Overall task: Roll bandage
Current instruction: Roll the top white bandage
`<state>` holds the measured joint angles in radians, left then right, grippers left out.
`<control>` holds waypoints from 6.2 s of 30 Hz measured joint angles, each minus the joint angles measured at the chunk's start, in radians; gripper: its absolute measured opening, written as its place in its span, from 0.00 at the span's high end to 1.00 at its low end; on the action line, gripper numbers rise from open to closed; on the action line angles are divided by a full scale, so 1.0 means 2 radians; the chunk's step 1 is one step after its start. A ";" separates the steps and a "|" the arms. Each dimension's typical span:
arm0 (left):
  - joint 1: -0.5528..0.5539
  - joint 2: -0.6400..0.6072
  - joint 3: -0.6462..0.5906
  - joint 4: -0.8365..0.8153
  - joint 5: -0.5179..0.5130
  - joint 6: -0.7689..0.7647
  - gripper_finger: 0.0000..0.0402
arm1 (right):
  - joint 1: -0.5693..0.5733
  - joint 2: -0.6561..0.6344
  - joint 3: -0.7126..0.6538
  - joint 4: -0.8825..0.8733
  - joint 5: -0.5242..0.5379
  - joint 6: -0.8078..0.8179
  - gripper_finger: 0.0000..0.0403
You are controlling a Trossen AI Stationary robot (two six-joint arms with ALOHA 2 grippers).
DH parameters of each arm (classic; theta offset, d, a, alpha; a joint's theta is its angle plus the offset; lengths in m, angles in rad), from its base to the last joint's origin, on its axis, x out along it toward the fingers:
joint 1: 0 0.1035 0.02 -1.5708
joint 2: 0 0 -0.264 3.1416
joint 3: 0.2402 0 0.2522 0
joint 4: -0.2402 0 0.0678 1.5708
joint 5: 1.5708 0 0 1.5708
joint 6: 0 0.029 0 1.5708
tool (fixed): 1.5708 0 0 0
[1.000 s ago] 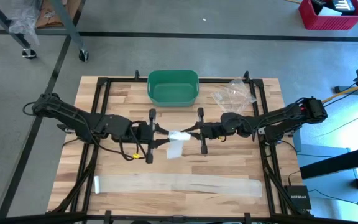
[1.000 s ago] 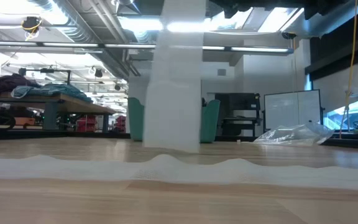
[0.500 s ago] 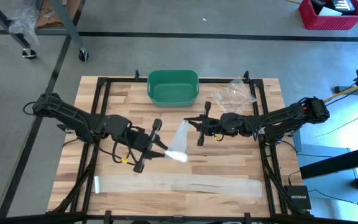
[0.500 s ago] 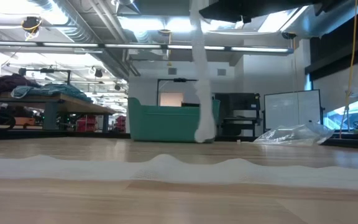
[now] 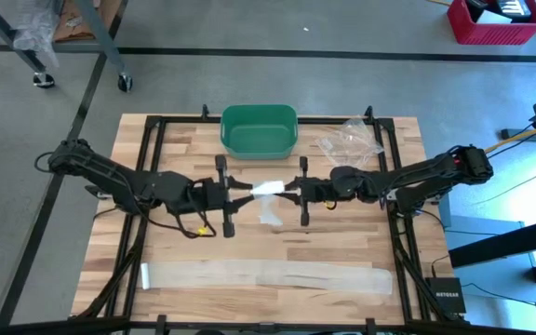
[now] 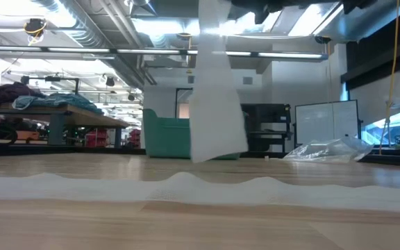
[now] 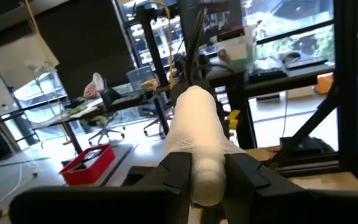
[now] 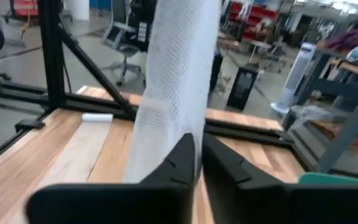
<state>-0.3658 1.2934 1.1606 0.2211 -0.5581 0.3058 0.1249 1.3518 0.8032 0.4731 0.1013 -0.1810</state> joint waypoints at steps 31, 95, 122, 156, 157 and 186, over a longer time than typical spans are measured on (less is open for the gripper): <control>-0.003 0.003 0.000 0.003 0.038 -0.005 0.87 | -0.023 0.093 -0.023 0.150 -0.075 0.012 0.49; -0.008 -0.013 -0.081 -0.075 -0.090 0.110 0.87 | 0.172 0.058 0.282 -0.212 0.090 -0.104 0.97; 0.022 0.080 -0.104 -0.073 0.085 -0.160 0.87 | -0.080 0.114 0.278 -0.337 0.027 0.043 0.52; 0.067 0.135 -0.104 -0.133 0.066 -0.222 0.87 | -0.125 0.168 0.278 -0.419 -0.099 0.031 0.31; 0.067 0.135 -0.104 -0.136 0.066 -0.224 0.87 | -0.125 0.167 0.278 -0.428 -0.099 0.027 0.31; 0.065 0.135 -0.104 -0.129 0.066 -0.219 0.87 | -0.066 0.022 0.133 -0.507 -0.137 0.044 0.31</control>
<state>-0.2354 1.5635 0.9524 -0.0378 -0.4258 -0.1313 -0.0071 1.3967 1.0685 -0.5416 -0.1728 -0.0933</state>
